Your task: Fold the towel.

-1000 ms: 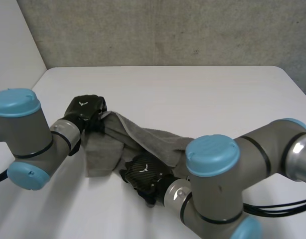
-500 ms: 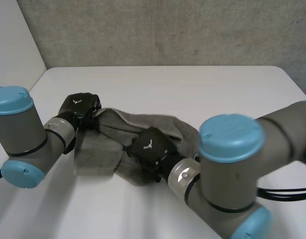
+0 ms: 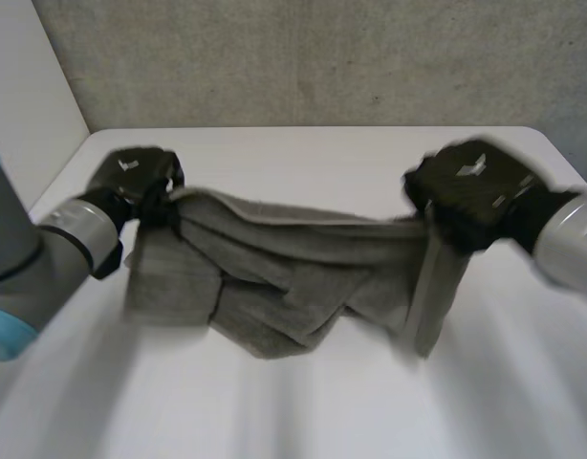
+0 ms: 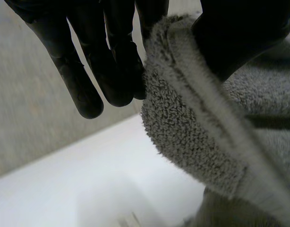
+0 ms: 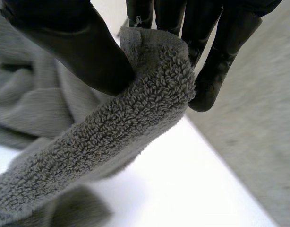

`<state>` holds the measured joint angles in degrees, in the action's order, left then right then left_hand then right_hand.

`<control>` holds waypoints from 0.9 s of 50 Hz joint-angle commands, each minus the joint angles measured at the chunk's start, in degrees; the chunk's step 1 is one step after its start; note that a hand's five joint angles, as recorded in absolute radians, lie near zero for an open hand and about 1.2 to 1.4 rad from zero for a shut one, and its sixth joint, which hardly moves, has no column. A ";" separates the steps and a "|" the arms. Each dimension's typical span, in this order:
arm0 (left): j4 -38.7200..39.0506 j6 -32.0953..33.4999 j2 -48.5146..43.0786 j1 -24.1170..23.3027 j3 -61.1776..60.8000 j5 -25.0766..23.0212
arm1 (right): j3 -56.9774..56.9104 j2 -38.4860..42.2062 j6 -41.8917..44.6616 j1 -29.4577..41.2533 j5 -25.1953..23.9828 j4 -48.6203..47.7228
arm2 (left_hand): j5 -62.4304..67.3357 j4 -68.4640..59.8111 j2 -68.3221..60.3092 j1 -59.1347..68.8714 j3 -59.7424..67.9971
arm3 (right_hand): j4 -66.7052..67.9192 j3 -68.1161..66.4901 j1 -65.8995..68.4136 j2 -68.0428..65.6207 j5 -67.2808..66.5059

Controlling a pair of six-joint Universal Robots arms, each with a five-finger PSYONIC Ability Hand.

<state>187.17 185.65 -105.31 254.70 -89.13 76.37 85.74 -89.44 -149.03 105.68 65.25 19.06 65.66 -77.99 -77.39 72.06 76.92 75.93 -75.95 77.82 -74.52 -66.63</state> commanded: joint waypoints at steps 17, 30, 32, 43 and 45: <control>-9.45 0.86 -25.99 0.18 45.57 -5.89 | -45.16 34.41 -1.43 2.07 4.61 -0.50 | 4.34 -2.01 -2.61 7.94 3.08 | 4.07 -4.05 2.18 -5.48 -3.37; -5.86 -5.54 -18.81 -0.96 69.81 -2.28 | -57.83 27.14 -20.86 0.93 -0.19 -18.53 | 4.34 -2.01 -2.61 7.94 3.08 | 4.07 -4.05 2.18 -5.48 -3.37; -5.41 -7.05 -18.09 -0.87 67.86 -2.81 | -53.66 25.64 -20.86 0.58 -2.85 -18.80 | 4.34 -2.01 -2.61 7.94 3.08 | 4.07 -4.05 2.18 -5.48 -3.37; -4.18 -2.22 -14.40 1.32 32.62 -13.80 | -23.25 19.57 -10.23 -5.40 -16.74 -18.54 | 4.34 -2.01 -2.61 7.94 3.08 | 4.07 -4.05 2.18 -5.48 -3.37; -3.39 1.12 -14.40 1.76 27.44 -15.29 | -19.12 19.04 -6.98 -6.81 -18.41 -18.27 | 4.34 -2.01 -2.61 7.94 3.08 | 4.07 -4.05 2.18 -5.48 -3.37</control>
<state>182.28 179.92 -120.63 255.12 -44.12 66.84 53.39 -68.80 -164.88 102.42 51.72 0.19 65.68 -78.00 -77.45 72.06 77.01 76.86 -75.95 77.93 -75.06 -66.79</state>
